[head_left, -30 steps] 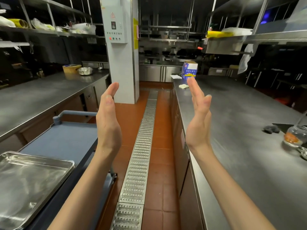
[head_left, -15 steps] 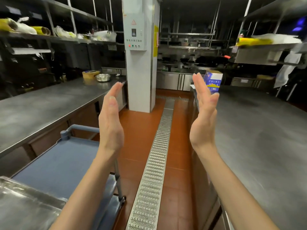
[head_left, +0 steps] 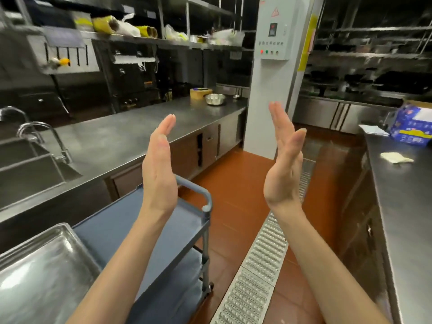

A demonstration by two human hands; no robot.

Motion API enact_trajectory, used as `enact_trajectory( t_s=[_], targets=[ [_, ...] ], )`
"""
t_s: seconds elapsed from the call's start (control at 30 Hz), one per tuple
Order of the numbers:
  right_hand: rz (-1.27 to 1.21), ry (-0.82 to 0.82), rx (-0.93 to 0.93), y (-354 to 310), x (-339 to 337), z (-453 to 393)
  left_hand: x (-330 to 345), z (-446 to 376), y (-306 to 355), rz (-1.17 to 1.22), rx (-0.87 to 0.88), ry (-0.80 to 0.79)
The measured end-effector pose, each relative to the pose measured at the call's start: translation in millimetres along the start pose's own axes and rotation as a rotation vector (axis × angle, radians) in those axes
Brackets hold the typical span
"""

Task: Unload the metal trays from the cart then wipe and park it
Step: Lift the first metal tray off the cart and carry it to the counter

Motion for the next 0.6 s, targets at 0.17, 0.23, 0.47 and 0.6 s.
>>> enact_trajectory(
  t_s=[0.17, 0.23, 0.47, 0.6],
  targets=[
    [-0.12, -0.177, 0.045, 58.0, 64.1, -29.8, -6.7, -32.1, -36.7, -0.097, -0.015, 0.146],
    [-0.179, -0.234, 0.057, 75.7, 87.1, -36.1, -12.9, -42.2, -45.8, -0.133, 0.005, 0.207],
    [-0.377, -0.416, 0.17, 114.9, 162.5, -22.6, -53.6, -53.3, -54.7, -0.36, 0.054, 0.402],
    [-0.476, -0.546, 0.238, 119.8, 208.3, 7.2, -98.9, -49.2, -46.9, -0.528, 0.039, 0.541]
  ],
)
Point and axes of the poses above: each hand's wrist, its own z-axis away from the middle knuckle, its own x-axis out of the palm, y = z × x, the point moved 3 cm from there along -z, towards the middle knuckle, and after that the axes turned 15 degrees about y, right-handed, at the moved point
